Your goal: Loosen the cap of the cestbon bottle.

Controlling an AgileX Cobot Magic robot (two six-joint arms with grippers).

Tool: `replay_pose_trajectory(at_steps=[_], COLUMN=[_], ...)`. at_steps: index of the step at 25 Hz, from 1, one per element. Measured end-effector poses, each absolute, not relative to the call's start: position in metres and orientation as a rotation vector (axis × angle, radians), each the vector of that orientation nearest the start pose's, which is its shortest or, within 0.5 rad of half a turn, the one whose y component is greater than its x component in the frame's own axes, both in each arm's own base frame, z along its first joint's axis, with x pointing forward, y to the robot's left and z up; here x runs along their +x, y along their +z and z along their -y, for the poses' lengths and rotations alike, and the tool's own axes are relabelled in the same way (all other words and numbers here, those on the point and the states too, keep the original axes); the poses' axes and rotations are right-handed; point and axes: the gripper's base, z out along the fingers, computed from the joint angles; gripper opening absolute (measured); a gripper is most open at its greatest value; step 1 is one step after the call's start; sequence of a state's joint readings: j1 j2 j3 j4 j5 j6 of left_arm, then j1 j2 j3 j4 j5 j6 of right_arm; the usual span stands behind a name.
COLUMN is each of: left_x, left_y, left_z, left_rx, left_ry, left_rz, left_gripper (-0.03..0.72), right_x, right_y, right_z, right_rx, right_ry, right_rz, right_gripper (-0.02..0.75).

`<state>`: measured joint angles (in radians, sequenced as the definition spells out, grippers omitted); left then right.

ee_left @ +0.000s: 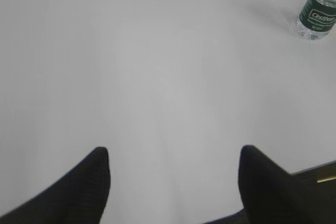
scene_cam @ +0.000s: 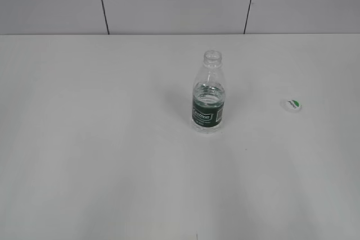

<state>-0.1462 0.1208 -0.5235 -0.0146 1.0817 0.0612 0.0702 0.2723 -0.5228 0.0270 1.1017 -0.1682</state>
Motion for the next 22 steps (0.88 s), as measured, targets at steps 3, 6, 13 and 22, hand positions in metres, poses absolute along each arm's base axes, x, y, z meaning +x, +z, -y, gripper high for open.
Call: replay_pose_trajectory(at_steps=[3,6,13,22], left_x=[0.01,0.005,-0.009,-0.009], left_y=[0.282,0.282,0.282,0.282], left_z=[0.003,0.002,0.0,0.0], left_rx=[0.223,0.22,0.211,0.192], left_ry=[-0.071,-0.073,-0.076,-0.083], left_rz=[-2.143,-2.108,-2.019,-2.02], left_gripper=[0.467,0.464,0.463,0.463], right_x=[0.021,0.007,-0.01,-0.009], right_y=[0.279,0.28,0.28,0.279], right_z=[-0.004,-0.002,-0.001,-0.001], right_rx=[-0.267,-0.258,-0.246,-0.248], right_ry=[-0.019,-0.027,-0.033,-0.033], right_rz=[-2.238,-2.15,-2.04,-2.042], right_gripper=[0.555,0.555,0.554,0.554])
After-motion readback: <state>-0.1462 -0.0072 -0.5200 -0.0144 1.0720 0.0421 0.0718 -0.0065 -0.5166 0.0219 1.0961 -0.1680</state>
